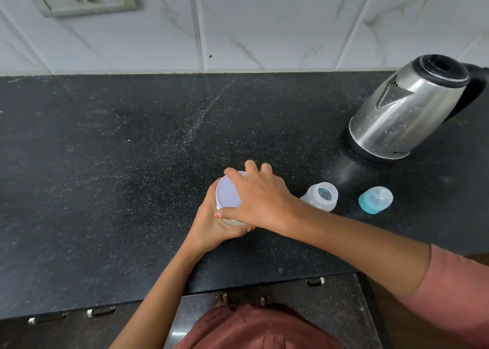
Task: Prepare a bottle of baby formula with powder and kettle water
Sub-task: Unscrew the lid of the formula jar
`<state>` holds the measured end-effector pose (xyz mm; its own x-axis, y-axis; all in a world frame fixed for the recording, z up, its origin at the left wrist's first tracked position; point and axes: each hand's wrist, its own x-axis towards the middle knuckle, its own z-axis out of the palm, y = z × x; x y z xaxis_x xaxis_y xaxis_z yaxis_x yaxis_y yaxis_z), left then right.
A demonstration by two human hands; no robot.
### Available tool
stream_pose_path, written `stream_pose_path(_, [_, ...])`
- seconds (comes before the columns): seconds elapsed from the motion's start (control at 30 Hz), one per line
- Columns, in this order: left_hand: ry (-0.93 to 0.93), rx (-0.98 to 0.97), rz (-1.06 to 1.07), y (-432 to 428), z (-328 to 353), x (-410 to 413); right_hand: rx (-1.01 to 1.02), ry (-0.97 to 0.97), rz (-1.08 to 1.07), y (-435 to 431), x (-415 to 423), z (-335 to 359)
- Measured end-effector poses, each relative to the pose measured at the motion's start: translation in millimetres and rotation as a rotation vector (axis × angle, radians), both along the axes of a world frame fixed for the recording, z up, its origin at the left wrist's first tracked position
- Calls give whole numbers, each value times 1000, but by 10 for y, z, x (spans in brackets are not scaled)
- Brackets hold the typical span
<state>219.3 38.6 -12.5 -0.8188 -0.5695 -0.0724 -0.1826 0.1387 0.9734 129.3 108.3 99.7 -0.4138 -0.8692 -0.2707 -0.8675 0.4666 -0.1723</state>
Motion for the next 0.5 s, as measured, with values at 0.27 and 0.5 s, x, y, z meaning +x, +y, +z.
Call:
stream_pose_path(0.27, [-39,-82,-42,-29,-59,-25,-39,-161,201,10,-9,33])
stream_pose_path(0.5, [6,0,-2,27,92,-4,-10,-65,74,20,-66,33])
